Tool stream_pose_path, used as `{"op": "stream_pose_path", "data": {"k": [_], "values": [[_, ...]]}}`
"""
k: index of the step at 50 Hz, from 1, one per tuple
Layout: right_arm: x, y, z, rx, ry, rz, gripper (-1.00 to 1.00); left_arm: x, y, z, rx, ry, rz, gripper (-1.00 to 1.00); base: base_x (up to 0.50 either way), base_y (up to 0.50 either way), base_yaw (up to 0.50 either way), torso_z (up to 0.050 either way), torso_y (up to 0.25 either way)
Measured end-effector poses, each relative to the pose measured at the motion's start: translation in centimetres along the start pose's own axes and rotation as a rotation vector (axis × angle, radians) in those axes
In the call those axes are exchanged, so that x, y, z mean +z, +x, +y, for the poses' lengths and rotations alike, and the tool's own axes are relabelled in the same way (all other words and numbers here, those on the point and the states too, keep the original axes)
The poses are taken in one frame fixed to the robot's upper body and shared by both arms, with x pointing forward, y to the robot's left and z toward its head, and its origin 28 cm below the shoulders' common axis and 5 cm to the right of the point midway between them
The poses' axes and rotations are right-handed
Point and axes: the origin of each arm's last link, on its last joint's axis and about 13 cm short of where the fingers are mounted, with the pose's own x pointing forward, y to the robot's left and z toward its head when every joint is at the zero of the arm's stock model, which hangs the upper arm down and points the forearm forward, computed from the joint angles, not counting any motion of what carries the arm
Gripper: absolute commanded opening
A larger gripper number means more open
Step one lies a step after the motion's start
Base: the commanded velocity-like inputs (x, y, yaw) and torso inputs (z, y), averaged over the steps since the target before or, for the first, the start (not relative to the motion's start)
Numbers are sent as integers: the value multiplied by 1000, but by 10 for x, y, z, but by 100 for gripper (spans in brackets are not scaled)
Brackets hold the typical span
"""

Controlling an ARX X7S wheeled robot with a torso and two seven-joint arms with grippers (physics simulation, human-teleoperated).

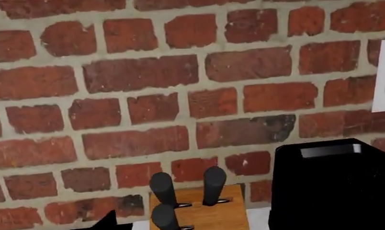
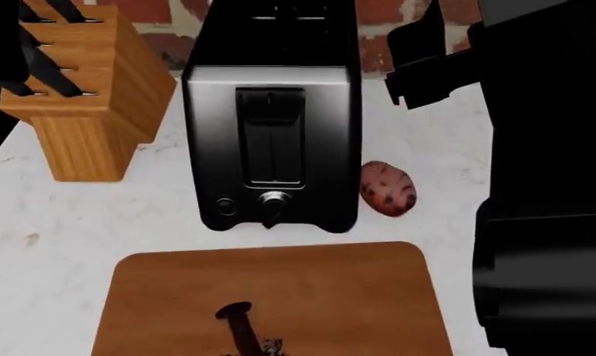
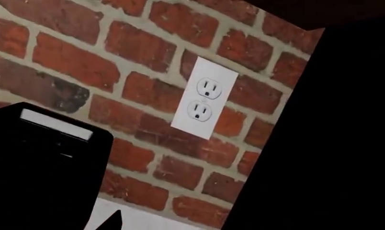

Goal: Clear the non-vegetable object off the cutting board and place the vegetables onto it.

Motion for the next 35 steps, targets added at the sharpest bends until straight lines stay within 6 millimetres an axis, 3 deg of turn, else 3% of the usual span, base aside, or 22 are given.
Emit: {"op": "stream_pose_path", "data": {"k": [5,19,35], "values": [[-1,-1,-1,-3,0,5,100,0,-1,-1,-4,2,-1,100,500,0,0,0,0],[-3,-5,-4,-10,0,9,100,1,-13,-4,-44,19,5,100,0,0,0,0,1],[2,-11,-12,-21,-7,2,100,16,-50,-6,-260,74,98,100,0,0,0,0,0]]}}
